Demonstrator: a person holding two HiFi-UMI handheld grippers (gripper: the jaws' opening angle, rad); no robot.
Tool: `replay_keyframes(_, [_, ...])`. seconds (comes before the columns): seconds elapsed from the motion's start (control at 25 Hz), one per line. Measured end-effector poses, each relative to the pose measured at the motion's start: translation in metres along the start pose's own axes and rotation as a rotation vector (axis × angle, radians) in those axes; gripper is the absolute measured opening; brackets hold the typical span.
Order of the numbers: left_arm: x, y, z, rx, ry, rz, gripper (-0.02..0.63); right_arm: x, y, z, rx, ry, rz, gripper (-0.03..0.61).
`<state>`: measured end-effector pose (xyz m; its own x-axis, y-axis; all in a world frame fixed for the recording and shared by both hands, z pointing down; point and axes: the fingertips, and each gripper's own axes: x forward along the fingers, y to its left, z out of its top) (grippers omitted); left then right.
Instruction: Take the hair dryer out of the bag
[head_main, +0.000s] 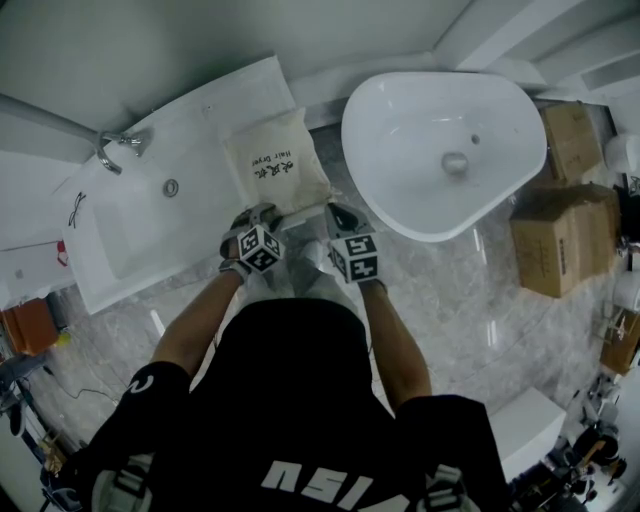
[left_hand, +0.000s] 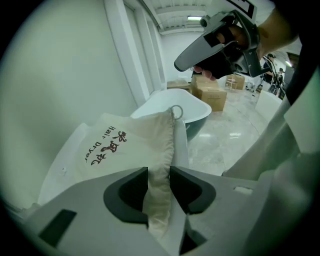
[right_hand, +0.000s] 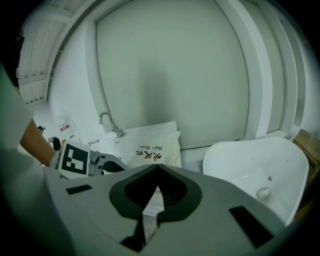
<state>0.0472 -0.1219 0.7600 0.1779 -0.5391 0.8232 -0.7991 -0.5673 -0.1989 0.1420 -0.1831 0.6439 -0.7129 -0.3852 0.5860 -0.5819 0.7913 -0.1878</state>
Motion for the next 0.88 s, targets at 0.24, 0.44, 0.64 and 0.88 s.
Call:
replay_keyframes(0.24, [0.001, 0.001, -0.001, -0.023, 0.012, -0.023, 0.093, -0.004, -0.007, -0.005, 0.008, 0.0, 0.003, -0.005])
replay_keyframes(0.44, [0.0, 0.004, -0.001, -0.054, 0.01, -0.028, 0.053, -0.006, -0.012, -0.007, 0.011, -0.006, 0.0, -0.005])
replay_keyframes(0.64, [-0.007, 0.008, 0.007, -0.099, -0.01, -0.054, 0.026, -0.007, -0.023, -0.013, 0.008, -0.021, -0.018, -0.005])
replay_keyframes(0.88, [-0.025, 0.022, 0.023, -0.172, -0.076, -0.123, 0.021, -0.006, -0.019, -0.014, 0.036, -0.025, -0.029, -0.005])
